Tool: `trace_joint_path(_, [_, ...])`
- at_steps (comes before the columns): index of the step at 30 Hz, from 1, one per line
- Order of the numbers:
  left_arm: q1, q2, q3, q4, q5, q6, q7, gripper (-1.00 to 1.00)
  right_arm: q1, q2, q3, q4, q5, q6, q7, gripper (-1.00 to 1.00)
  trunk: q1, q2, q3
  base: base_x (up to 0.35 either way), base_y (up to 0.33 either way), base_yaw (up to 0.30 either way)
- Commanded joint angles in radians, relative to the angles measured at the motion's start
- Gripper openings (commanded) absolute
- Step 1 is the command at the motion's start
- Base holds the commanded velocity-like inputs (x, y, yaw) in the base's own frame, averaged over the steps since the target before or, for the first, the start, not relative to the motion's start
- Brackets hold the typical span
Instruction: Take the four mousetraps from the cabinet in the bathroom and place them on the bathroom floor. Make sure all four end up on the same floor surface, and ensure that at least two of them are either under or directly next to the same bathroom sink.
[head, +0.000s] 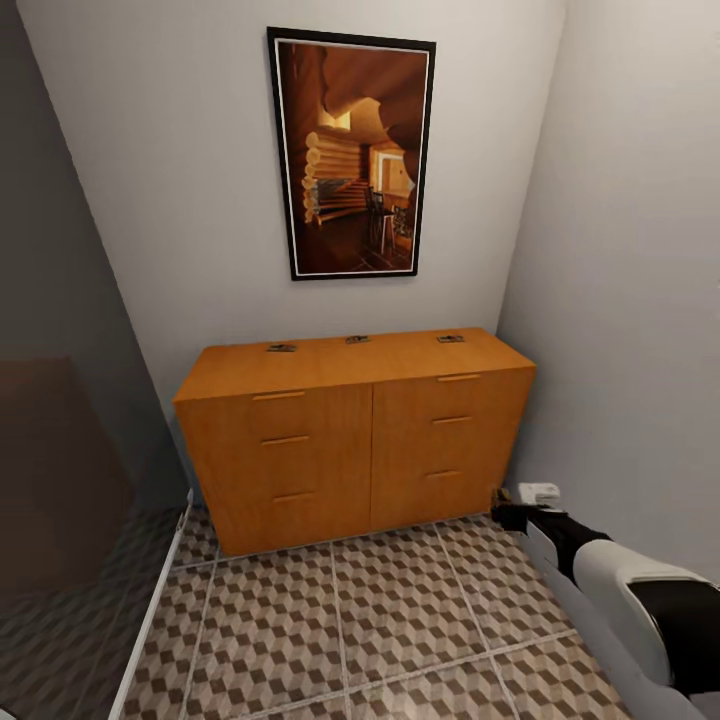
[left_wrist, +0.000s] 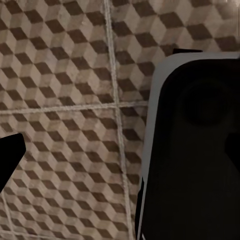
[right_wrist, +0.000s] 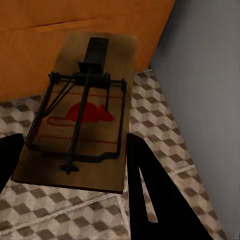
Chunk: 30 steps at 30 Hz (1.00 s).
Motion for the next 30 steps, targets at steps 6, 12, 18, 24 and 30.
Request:
trace_joint_path(6, [-0.002,-0.018,0.005,-0.029,0.000,-0.006,0.002,1.00,0.156,0.045,0.008,-0.002,-0.012,-0.125,0.003,-1.00,0.000,-0.001,-0.001,0.000,0.000,0.000])
trace_joint_path(12, [-0.002,-0.021,0.008,-0.138,0.002,0.028,0.009,1.00,0.297,0.103,0.008,-0.001,-0.006,-0.267,0.004,-1.00,0.000,-0.001,-0.001,0.000,0.000,0.000])
trace_joint_path(18, [-0.003,-0.025,0.008,-0.396,0.004,0.279,0.011,1.00,0.399,0.129,0.008,0.000,0.004,-0.355,0.047,-1.00,0.000,-0.001,-0.001,0.000,0.000,0.000])
trace_joint_path(24, [-0.003,-0.048,0.008,-0.633,0.003,0.476,0.011,1.00,0.451,0.139,0.008,0.000,0.008,-0.407,0.102,-1.00,0.000,-0.001,-0.001,0.000,0.000,0.000])
trace_joint_path(30, [-0.010,-0.071,0.008,-0.801,0.002,0.589,0.011,1.00,0.478,0.154,0.008,0.000,0.010,-0.444,0.105,-1.00,0.000,-0.001,-0.001,0.000,0.000,0.000])
